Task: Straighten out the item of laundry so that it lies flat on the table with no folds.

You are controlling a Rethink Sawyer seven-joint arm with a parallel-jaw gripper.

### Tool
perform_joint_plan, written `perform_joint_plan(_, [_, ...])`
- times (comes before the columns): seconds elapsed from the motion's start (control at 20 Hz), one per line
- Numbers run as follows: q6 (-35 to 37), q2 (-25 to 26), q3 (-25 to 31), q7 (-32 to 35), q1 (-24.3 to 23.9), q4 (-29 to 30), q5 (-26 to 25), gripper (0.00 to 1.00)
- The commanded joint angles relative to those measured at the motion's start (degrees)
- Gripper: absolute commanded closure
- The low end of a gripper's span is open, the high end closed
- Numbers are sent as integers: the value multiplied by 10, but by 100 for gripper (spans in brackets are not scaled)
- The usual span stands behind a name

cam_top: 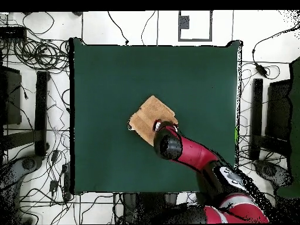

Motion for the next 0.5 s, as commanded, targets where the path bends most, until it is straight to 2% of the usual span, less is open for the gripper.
perform_joint_plan(0.05, [92,-16,102,54,-22,2,-9,0])
perform_joint_plan(0.3, [100,-22,119,41,-44,14,-26,0])
perform_joint_plan(0.5, [140,-49,125,29,-52,16,-33,0])
